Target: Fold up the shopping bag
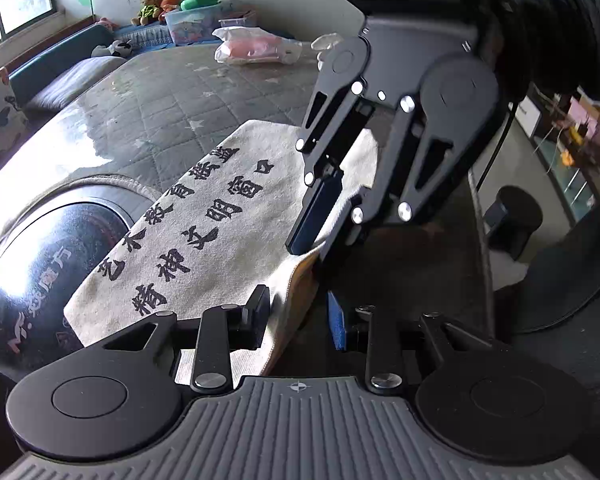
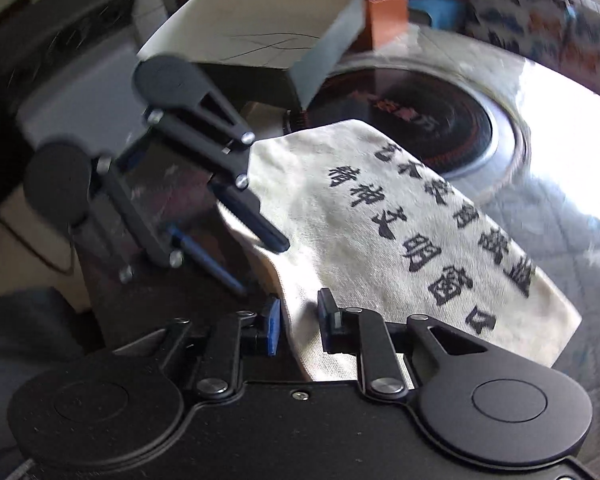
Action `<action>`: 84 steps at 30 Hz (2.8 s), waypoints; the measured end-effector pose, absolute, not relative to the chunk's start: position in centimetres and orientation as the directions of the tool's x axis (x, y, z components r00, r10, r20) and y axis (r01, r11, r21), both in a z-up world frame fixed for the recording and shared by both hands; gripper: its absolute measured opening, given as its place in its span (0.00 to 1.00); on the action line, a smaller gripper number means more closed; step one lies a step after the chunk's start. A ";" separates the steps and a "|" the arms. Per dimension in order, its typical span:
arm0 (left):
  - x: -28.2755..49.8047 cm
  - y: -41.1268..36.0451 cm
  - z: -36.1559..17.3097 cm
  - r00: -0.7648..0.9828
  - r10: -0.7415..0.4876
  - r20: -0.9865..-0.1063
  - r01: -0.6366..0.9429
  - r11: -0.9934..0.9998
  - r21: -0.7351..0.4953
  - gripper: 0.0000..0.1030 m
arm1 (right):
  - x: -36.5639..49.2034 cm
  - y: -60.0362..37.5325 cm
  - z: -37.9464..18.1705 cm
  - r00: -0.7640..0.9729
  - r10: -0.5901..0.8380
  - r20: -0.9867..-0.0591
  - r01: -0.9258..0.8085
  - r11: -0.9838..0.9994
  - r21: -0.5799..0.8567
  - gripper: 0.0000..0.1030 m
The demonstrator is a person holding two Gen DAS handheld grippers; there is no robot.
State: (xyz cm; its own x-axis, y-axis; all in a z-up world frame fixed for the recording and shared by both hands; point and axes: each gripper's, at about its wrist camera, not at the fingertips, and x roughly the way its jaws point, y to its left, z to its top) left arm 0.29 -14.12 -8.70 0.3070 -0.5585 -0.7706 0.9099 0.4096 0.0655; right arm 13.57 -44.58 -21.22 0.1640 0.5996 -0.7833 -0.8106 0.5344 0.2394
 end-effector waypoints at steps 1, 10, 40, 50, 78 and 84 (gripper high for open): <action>0.2 -14.3 -8.8 0.315 -0.553 -0.771 0.911 0.404 0.082 0.29 | 13.8 -44.7 -21.2 0.154 0.604 -0.782 -0.801 0.539 0.259 0.20; 0.0 -14.9 -9.3 0.368 -0.529 -0.764 0.899 0.411 0.149 0.21 | 14.0 -45.0 -21.1 0.133 0.616 -0.776 -0.782 0.547 0.300 0.19; 1.0 -14.5 -9.7 0.347 -0.558 -0.754 0.890 0.450 0.076 0.21 | 13.7 -45.5 -21.0 0.121 0.614 -0.780 -0.805 0.521 0.285 0.19; -1.4 -12.5 -8.9 0.231 -0.561 -0.795 0.848 0.517 -0.119 0.18 | 5.7 -43.7 -20.1 0.204 0.533 -0.821 -0.934 0.358 0.000 0.31; 4.8 -8.6 -10.6 -0.032 -0.693 -0.720 0.625 0.549 -0.556 0.17 | 15.1 -52.8 -23.1 -0.106 0.736 -0.668 -0.373 0.594 0.713 0.28; 5.4 -8.6 -11.0 -0.052 -0.698 -0.714 0.587 0.557 -0.588 0.16 | 13.4 -52.3 -20.7 -0.053 0.704 -0.708 -0.515 0.588 0.623 0.39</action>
